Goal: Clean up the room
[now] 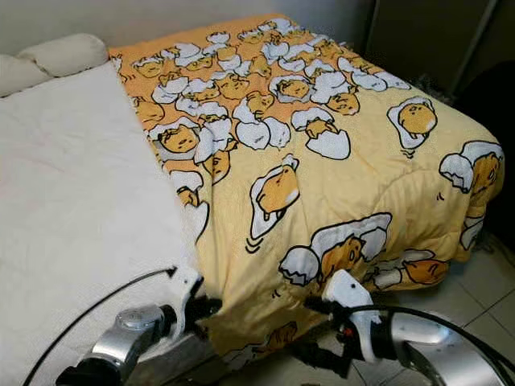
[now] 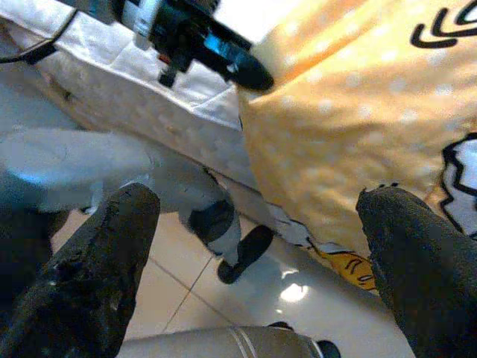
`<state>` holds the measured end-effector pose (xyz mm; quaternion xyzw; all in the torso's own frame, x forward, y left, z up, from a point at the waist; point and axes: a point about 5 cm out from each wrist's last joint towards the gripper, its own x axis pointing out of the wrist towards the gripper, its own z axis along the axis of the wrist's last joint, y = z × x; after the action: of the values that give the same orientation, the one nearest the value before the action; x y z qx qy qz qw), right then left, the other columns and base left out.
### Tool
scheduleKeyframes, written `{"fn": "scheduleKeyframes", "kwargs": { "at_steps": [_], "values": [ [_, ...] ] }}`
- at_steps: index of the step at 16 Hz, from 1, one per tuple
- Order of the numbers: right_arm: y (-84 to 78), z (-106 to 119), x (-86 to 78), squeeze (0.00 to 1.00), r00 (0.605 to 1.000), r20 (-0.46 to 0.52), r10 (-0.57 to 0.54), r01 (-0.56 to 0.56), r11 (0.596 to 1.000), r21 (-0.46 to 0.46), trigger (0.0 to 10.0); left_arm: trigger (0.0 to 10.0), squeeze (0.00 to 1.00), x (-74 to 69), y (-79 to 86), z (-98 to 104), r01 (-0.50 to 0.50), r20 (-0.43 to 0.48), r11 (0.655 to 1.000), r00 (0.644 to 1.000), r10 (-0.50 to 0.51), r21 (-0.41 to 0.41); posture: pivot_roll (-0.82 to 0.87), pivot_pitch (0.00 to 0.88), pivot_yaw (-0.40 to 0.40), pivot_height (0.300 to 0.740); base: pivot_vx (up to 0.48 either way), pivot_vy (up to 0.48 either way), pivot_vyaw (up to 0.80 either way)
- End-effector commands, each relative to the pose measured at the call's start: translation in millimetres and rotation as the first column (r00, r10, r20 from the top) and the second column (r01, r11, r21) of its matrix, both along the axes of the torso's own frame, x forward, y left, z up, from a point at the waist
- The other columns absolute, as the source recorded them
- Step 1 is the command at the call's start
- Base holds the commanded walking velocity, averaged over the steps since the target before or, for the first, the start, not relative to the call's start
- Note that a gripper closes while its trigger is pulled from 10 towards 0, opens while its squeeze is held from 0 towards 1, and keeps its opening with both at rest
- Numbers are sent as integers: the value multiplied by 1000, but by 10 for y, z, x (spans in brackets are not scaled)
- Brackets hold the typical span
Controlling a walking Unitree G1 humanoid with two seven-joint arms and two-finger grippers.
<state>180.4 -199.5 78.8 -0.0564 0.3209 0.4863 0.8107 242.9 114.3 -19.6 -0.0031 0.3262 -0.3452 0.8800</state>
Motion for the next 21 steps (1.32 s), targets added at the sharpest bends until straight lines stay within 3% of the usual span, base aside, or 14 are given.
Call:
{"fn": "scheduleKeyframes", "kwargs": {
  "at_steps": [1, 2, 3, 4, 6, 8, 10, 11, 12, 13, 14, 16, 17, 21],
  "values": [
    [-8, 32, 48, 0, 999, 33, -16, 16, 1000, 1, 10000, 10000, 1000, 47, 49, 64, -25, 44, 1000, 999, 25, 0, -221, 0, 104, 740, 0, 0, 0],
    [-21, 20, 86, 0, 996, 51, -68, 67, 998, 9, 10000, 10000, 1000, 125, 55, 194, -59, 132, 998, 989, 61, -18, -203, 0, 88, 740, 0, 0, 0],
    [-30, 17, 130, 0, 988, 74, -133, 131, 991, 27, 10000, 10000, 180, 187, 73, 324, -108, 185, 993, 976, 116, -54, -192, 0, 82, 740, 0, 0, 0],
    [-29, 17, 161, 0, 974, 76, -216, 211, 975, 67, 10000, 10000, 0, 217, 111, 497, -136, 249, 988, 957, 150, -74, -184, 0, 78, 740, 0, 0, 0],
    [2, 27, 151, 0, 960, 65, -273, 265, 958, 114, 10000, 10000, 0, 157, 141, 688, -132, 267, 984, 951, 159, -117, -181, 0, 81, 740, 0, 0, 0],
    [7, -1, 121, 0, 961, 62, -270, 262, 959, 106, 10000, 10000, 0, 90, 157, 749, -89, 288, 993, 951, 109, -81, -173, 0, 77, 740, 0, 0, 0],
    [35, -5, 117, 0, 951, 83, -298, 288, 951, 115, 10000, 10000, 0, 67, 273, 871, -176, 355, 984, 918, 177, -36, -173, 0, 74, 740, 0, 0, 0],
    [66, -1, 200, 0, 908, 160, -387, 372, 921, 114, 10000, 10000, 0, 57, 375, 1010, -276, 444, 961, 859, 253, -13, -169, 0, 67, 740, 0, 0, 0],
    [78, -6, 238, 0, 882, 181, -435, 419, 900, 122, 10000, 10000, 0, 43, 401, 1064, -309, 474, 951, 837, 275, -7, -167, 0, 65, 740, 0, 0, 0],
    [129, -3, 322, 0, 812, 229, -537, 512, 844, 162, 10000, 10000, 0, 13, 461, 1148, -404, 495, 914, 789, 363, -27, -158, 0, 60, 740, 0, -352, 0],
    [187, 5, 381, 0, 770, 254, -586, 553, 810, 193, 10000, 10000, 0, -16, 502, 1206, -477, 503, 877, 747, 434, -48, -143, 0, 49, 740, 0, -480, 0],
    [236, 29, 444, 0, 723, 267, -637, 594, 771, 230, 10000, 10000, 0, -48, 514, 1249, -523, 512, 851, 719, 470, -46, -125, 0, 30, 740, 0, -480, 800],
    [230, 22, 456, 0, 687, 238, -686, 633, 727, 267, 10000, 10000, 0, -61, 520, 1259, -535, 521, 844, 711, 473, -37, -122, 0, 27, 740, 0, -480, 0],
    [198, -51, 453, 0, 646, 263, -716, 679, 697, 229, 10000, 10000, 0, -90, 565, 1277, -570, 523, 821, 694, 495, -22, -102, 0, 8, 740, 0, -480, 0]
  ]
}}
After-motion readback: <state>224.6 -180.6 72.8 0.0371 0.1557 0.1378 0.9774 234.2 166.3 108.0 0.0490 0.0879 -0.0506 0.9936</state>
